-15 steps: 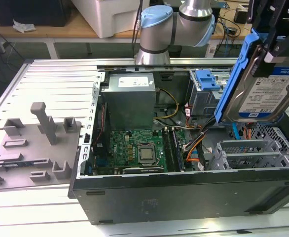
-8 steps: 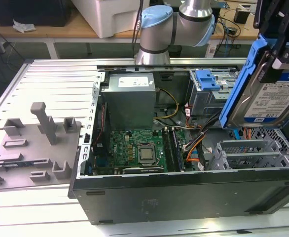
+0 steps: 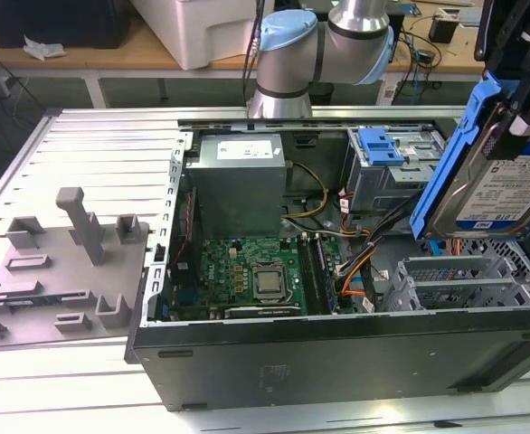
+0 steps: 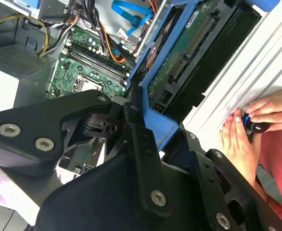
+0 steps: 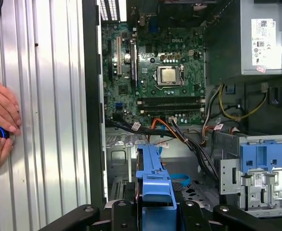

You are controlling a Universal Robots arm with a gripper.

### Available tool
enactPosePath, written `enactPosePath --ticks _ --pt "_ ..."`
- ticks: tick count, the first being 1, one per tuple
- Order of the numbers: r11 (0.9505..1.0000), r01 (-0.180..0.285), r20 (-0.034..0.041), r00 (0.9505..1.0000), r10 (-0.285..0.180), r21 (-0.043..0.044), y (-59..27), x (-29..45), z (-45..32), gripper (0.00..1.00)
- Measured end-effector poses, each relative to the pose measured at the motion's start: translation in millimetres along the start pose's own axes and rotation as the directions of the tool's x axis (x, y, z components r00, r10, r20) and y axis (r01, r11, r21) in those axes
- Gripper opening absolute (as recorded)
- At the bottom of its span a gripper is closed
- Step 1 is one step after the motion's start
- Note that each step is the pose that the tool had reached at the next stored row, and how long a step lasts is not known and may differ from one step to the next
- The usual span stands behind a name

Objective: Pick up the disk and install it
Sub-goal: 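Insert the disk into the insertion slot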

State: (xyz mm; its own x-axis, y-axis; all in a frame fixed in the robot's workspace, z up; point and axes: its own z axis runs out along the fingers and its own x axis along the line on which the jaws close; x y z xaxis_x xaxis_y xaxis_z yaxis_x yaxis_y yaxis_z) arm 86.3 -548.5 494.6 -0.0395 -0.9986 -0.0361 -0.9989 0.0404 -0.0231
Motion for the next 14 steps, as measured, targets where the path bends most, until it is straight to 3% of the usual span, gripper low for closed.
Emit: enactPosePath --ticks 7,14 --pt "1.0 0.001 0.0001 1.0 -0.001 0.0 -6.4 0.1 8.1 0.37" --pt "1.0 0.001 0.0001 1.0 -0.001 0.0 -6.9 0.4 15.4 0.37"
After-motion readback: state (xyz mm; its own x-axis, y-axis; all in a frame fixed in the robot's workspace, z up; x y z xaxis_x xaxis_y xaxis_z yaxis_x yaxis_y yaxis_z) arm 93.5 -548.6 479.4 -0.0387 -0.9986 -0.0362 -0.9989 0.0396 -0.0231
